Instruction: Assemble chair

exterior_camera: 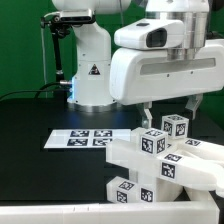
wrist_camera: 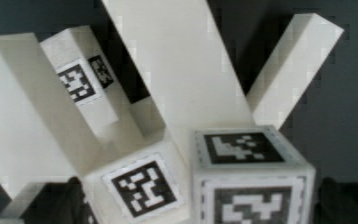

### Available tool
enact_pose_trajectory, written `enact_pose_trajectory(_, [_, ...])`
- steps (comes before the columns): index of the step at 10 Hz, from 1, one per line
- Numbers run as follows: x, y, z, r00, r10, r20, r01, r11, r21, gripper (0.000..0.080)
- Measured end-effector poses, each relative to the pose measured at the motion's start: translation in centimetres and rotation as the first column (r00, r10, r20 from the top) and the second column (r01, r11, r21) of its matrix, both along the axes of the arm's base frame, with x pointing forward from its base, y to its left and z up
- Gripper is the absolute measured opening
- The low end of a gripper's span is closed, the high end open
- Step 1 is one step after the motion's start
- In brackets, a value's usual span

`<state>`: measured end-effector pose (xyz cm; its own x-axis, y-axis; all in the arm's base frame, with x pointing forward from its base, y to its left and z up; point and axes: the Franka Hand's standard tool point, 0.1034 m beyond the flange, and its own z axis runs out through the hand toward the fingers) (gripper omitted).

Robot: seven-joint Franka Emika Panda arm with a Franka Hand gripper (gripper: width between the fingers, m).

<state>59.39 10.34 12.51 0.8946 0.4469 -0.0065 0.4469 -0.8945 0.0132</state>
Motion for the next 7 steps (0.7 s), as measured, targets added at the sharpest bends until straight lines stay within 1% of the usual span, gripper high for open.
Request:
enact_pose_trajectory(3, [-0.58,0.36,-0.57,0.999,-0.037,-0.013,0.037,0.999,-0.001,0.0649])
enact_pose_trajectory(6, [-0.63,0.09,-0.85,0.999,-0.045,-0.017,0.045,0.999,-0.003,0.0649])
enact_pose_trajectory(7, [-0.61,0.11,-0.94,0.999,-0.046,-0.018,0.046,0.999,-0.005,0.0621])
